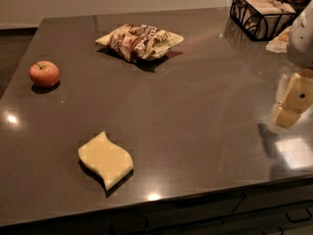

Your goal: Move sponge near brown chip bag

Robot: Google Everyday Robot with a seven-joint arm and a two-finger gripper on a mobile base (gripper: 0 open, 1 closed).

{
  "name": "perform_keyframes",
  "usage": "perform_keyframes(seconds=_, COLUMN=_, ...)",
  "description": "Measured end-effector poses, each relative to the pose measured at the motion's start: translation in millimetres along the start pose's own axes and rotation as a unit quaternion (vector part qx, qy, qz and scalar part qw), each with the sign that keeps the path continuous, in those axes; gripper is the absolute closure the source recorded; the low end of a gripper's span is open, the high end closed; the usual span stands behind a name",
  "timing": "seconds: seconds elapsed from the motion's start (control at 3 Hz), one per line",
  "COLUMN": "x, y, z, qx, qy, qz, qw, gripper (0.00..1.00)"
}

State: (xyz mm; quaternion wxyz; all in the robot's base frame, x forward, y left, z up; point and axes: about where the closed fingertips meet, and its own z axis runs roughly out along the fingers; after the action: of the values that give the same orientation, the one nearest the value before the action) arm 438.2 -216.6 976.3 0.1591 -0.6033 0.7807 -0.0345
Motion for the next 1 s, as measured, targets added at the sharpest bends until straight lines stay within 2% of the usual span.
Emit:
perform_keyframes(seconds=0.33, x=0, y=0, z=0, qx=0.000, qy=0.000, qz=0.000, qw=1.0000, gripper=0.00)
perform_keyframes(seconds=0.67, x=-20, y=5, z=5, qx=-0.011, qy=-0.036, qz=-0.014, qw=0.9992, gripper=0.00)
perform_keyframes(seconds=1.0, x=-70, y=26, z=17, qx=-0.037, qy=-0.106, qz=-0.055, qw=0.9922, gripper=0.00)
